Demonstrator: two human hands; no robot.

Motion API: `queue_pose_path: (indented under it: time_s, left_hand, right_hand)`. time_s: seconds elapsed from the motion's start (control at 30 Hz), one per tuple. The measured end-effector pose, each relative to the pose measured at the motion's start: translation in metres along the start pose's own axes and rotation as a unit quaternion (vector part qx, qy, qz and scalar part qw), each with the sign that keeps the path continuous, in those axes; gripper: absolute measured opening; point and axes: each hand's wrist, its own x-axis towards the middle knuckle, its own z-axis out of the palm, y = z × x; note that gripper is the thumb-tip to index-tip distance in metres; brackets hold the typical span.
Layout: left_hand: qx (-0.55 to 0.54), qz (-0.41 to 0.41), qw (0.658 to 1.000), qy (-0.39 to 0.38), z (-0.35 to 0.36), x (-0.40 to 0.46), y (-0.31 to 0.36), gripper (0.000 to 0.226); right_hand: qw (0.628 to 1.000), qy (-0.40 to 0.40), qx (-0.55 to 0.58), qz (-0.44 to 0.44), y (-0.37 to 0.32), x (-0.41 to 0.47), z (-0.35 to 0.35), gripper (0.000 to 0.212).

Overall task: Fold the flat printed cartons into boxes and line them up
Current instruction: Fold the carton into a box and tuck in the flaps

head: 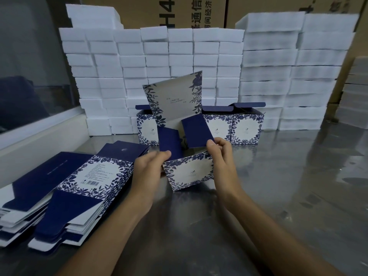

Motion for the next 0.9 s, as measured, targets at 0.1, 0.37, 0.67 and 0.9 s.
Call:
queue_pose_path:
  time_s: [0.1, 0.37, 0.67, 0.9]
  left_hand:
    - [0.049, 0.038, 0.998, 0.009, 0.0, 0.0, 0.002, 0.04]
    - [0.019, -0.032, 0.999, 0.006, 0.001, 0.0, -0.005, 0.034]
    - [0.025, -0.042, 0.997, 0.066, -0.012, 0.012, -0.018, 0.031]
    - [0.031, -0.043, 0.997, 0.058, -0.014, 0.012, -0.023, 0.029]
  right_hand:
    - [0.999, 0.008, -0.004, -0.031, -0.002, -0.001, 0.001, 0.033]
    - [0.989, 0.052, -0.065, -0.122, -0.007, -0.006, -0.003, 0.037]
    - [0.979, 0.053, -0.119, -0.16, -0.009, -0.01, -0.002, 0.046]
    - [0.979, 0.05, -0.118, -0.156, -0.01, -0.009, -0.001, 0.046]
